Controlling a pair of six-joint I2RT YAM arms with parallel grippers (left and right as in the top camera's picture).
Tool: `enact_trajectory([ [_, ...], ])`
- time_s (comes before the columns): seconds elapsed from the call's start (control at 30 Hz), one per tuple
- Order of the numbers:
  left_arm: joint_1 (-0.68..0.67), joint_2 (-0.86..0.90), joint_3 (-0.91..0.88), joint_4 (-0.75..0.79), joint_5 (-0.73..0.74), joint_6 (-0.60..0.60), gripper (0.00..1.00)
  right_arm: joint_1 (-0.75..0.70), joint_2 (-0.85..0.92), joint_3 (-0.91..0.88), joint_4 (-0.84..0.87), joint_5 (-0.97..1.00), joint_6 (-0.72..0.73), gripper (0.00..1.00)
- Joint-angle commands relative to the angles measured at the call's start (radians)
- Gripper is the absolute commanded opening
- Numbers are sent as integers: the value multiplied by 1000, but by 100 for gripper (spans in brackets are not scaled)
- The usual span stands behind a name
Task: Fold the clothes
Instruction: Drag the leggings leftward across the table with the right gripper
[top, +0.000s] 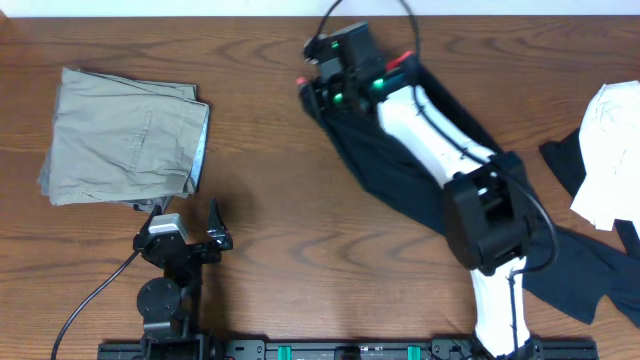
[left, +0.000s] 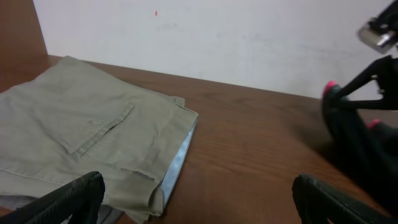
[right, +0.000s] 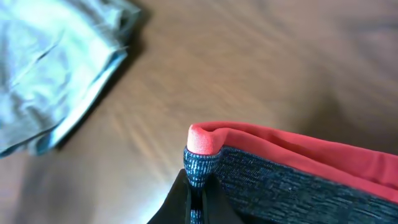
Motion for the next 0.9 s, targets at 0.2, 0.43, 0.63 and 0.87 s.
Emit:
enact_trajectory([
  [0.2, 4, -1, -17, -37, -16, -5, 98, 159, -37, 14, 4, -27, 99, 1],
  [0.43, 4, -1, -17, -37, -16, -5, 98, 251, -37, 14, 27, -27, 162, 1],
  [0.63, 4, -1, -17, -37, -16, -5, 98, 315, -37, 14, 38, 6, 172, 4],
  [0.87, 4, -1, -17, -37, -16, -5, 98, 353, -37, 14, 69, 18, 175, 11],
])
